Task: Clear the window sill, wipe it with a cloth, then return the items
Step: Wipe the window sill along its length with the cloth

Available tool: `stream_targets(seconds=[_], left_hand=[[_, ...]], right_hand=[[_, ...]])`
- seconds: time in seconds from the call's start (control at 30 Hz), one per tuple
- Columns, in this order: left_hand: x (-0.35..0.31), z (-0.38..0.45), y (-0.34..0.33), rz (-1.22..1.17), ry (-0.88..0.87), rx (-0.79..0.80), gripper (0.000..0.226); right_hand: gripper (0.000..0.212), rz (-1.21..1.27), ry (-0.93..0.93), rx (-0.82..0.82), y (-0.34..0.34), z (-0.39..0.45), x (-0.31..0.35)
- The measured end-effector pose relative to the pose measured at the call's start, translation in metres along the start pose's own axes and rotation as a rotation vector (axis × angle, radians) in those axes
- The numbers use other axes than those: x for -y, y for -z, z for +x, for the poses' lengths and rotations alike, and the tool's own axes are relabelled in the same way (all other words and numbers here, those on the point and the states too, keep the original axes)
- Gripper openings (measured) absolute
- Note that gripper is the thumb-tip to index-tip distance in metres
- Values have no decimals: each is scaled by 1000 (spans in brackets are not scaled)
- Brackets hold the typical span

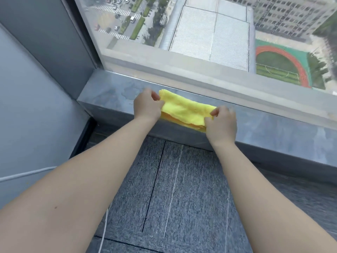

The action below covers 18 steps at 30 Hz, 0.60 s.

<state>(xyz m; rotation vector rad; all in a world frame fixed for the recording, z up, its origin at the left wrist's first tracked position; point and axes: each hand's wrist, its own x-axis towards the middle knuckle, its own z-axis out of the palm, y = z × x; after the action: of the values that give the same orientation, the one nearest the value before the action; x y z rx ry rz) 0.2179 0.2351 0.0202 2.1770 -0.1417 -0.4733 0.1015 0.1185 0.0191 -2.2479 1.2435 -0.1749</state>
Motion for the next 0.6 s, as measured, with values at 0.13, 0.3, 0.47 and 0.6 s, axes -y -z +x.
stream_targets(seconds=[0.13,0.3,0.47,0.6], left_hand=[[6,3,-2,78,-16,33,18],[18,6,16,130,-79,-36,27],[42,12,41,303,-151,-111,38],[64,19,60,491,-103,-110,41]], right_hand=[[41,-145,315,60,-7,-6,8],[59,-484,475,380,-33,-8,21],[63,-550,373,384,-50,-6,29],[64,-529,306,355,-62,0,45]])
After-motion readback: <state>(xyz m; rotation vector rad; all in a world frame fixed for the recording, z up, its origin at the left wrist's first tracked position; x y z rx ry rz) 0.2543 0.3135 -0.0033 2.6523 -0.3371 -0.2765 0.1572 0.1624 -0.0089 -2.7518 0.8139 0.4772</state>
